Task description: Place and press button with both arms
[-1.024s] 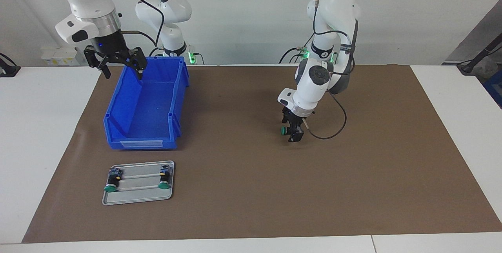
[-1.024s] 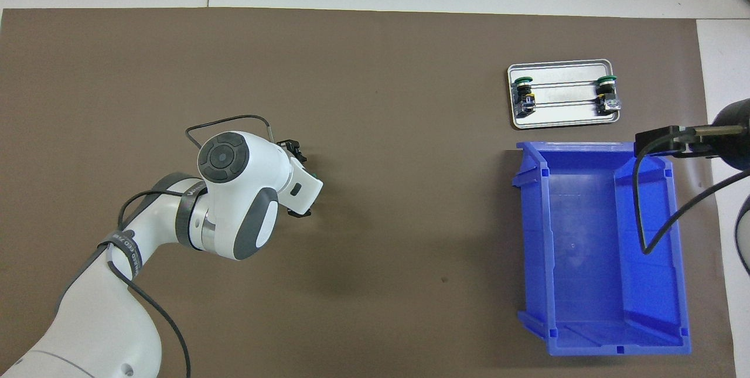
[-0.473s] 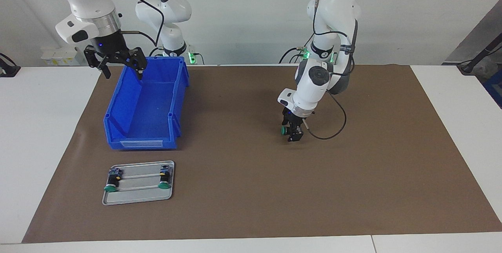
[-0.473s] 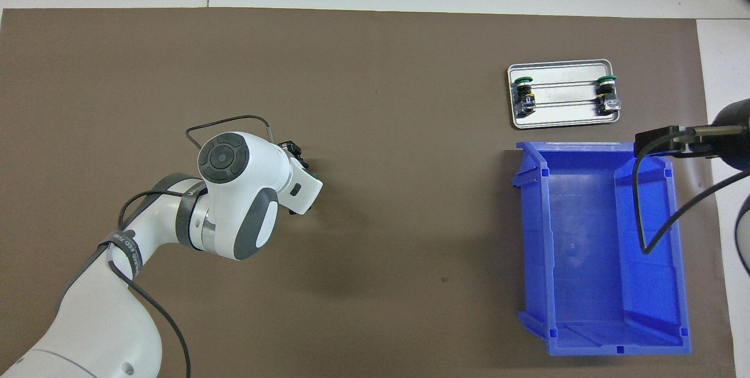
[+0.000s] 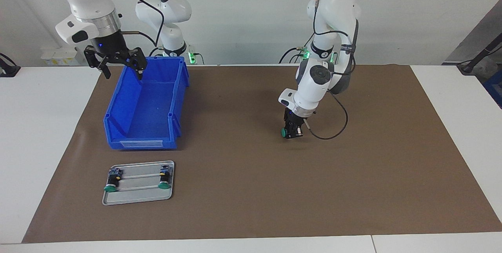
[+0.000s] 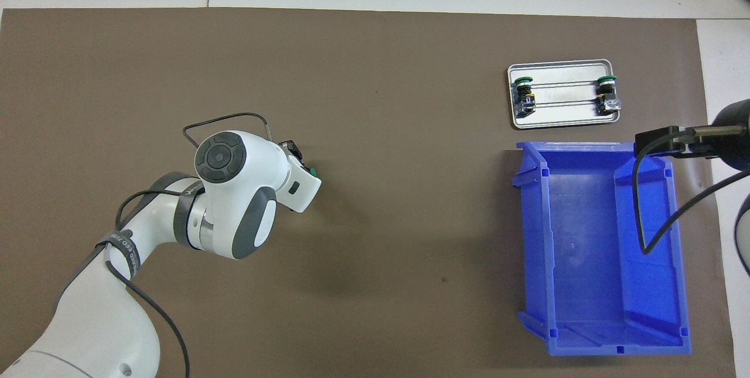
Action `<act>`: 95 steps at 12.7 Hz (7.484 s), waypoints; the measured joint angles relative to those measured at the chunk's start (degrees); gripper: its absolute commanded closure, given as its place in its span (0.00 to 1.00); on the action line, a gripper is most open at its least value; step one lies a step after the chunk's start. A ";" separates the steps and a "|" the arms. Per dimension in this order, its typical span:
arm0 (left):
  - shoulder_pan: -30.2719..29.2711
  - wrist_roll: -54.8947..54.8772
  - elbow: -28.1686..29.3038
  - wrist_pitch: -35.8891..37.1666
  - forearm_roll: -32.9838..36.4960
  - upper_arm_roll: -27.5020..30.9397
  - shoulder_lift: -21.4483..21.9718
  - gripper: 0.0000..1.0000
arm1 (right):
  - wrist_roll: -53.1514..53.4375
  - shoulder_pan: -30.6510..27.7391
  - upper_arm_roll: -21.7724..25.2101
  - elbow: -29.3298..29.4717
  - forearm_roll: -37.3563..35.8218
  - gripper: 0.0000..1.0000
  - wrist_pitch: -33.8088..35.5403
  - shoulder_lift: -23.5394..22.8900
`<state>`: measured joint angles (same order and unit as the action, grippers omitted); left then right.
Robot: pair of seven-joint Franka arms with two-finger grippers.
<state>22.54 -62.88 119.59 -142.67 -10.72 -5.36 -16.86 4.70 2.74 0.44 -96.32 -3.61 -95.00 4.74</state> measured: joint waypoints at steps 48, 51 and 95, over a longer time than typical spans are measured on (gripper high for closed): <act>-21.33 -72.03 5.32 35.74 -82.38 0.29 -2.61 0.79 | -3.71 -2.19 0.05 3.42 2.67 0.00 4.11 -4.28; -22.40 -75.76 5.21 38.28 -83.50 0.32 -5.96 0.79 | -3.71 -2.20 0.05 3.42 2.67 0.00 4.34 -4.28; -19.87 -88.75 7.45 41.75 -88.61 0.13 -12.17 0.01 | -3.71 -5.01 0.20 1.82 2.37 0.00 4.13 -3.70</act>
<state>2.68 -151.64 127.03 -100.91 -99.34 -5.23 -29.03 0.99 -2.27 0.64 -94.50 -1.24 -90.87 1.04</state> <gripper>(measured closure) 0.004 0.000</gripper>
